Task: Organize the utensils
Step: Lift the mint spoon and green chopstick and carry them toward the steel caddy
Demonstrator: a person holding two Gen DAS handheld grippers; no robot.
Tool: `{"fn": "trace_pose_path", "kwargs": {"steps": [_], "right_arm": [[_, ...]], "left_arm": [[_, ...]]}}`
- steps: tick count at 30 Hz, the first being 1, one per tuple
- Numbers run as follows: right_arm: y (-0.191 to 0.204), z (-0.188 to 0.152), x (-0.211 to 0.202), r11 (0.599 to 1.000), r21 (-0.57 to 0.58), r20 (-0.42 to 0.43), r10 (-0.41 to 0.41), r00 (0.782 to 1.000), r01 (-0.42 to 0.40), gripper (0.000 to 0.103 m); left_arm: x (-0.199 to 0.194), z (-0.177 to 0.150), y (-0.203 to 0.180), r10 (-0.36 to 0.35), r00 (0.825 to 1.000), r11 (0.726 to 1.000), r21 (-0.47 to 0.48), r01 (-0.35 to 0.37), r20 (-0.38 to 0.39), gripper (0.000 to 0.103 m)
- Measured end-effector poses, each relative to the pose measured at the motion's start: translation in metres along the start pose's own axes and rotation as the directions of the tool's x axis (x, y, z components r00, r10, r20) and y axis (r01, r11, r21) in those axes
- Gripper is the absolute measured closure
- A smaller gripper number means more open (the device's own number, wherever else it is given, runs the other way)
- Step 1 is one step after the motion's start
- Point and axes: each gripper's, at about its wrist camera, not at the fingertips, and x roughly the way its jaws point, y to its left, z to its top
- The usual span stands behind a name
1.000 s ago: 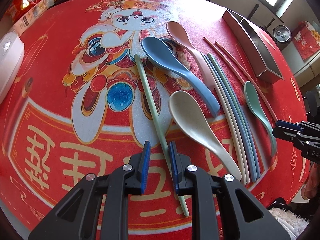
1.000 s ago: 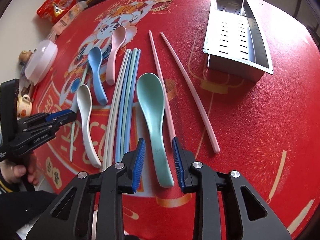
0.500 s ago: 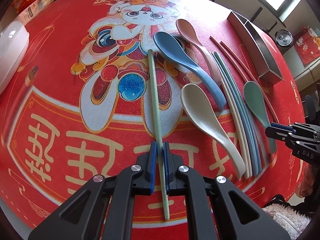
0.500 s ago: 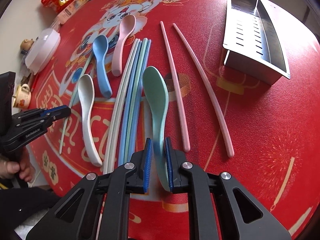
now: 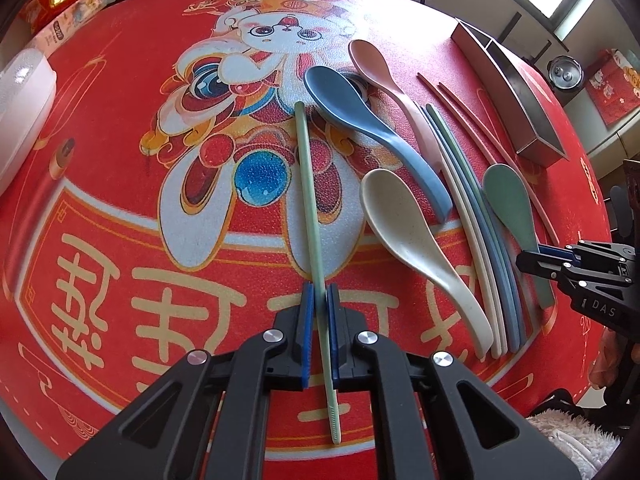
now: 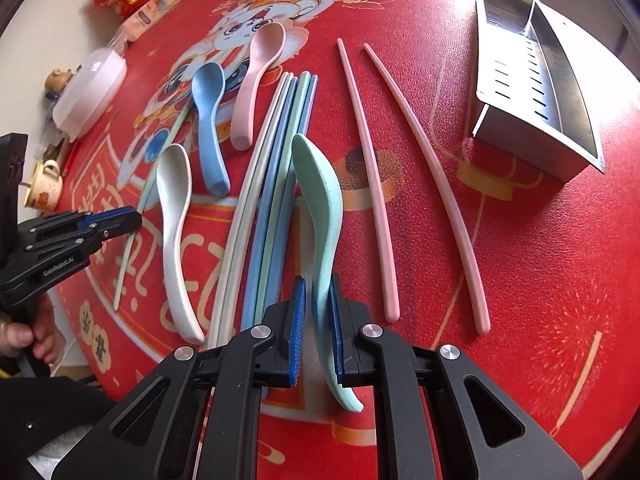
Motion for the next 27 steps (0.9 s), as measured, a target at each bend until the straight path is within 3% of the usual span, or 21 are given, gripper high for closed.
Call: {"fn": "trace_pose_path", "kwargs": {"steps": [15, 27], "right_arm": [[0.002, -0.004, -0.004, 0.999, 0.005, 0.023, -0.043, 0.999, 0.043, 0.092], [-0.005, -0.006, -0.004, 0.998, 0.061, 0.027, -0.011, 1.0, 0.009, 0.096]], "left_arm": [[-0.003, -0.006, 0.001, -0.005, 1.0, 1.0, -0.005, 0.005, 0.021, 0.096], [0.002, 0.006, -0.005, 0.019, 0.999, 1.0, 0.02, -0.02, 0.043, 0.095]]}}
